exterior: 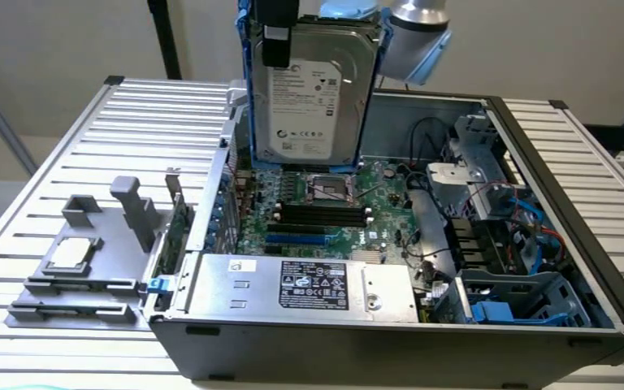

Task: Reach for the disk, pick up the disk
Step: 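Pick up the disk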

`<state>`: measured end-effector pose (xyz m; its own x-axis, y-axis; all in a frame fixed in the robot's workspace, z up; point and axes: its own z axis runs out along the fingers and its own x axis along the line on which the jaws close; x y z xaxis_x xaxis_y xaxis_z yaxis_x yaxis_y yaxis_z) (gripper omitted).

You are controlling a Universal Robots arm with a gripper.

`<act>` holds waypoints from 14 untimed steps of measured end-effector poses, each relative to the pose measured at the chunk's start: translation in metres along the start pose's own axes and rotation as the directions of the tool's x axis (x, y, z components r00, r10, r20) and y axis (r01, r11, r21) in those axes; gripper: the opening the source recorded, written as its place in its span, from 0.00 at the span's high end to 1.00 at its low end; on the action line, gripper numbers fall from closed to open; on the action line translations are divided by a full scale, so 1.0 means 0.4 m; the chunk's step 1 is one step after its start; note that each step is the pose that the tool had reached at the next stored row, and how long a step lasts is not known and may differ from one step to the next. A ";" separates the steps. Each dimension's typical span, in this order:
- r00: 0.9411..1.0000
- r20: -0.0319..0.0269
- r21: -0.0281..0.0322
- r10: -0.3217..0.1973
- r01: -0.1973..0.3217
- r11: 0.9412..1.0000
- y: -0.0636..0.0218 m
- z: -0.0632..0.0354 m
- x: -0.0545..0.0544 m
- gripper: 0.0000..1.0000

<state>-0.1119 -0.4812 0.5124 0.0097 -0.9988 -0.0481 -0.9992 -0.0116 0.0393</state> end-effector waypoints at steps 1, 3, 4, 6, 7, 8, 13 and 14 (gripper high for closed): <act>1.000 0.000 0.000 0.000 0.000 1.000 -0.010 -0.001 0.005 0.67; 1.000 0.000 0.000 0.000 0.000 1.000 -0.031 -0.002 0.015 0.67; 1.000 0.000 0.000 0.000 0.000 1.000 -0.042 -0.003 0.020 0.67; 1.000 0.000 0.000 0.000 0.000 1.000 -0.063 -0.004 0.031 0.67; 1.000 0.001 0.000 0.000 0.000 1.000 -0.073 -0.005 0.035 0.67; 1.000 0.001 0.000 0.000 0.000 1.000 -0.084 -0.005 0.040 0.67; 1.000 0.002 0.000 0.000 0.000 1.000 -0.138 -0.008 0.064 0.67; 1.000 0.002 0.000 0.000 0.000 1.000 -0.149 -0.009 0.069 0.67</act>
<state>-0.0521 -0.5081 0.5124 0.0095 -0.9987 -0.0498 -0.9992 -0.0115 0.0392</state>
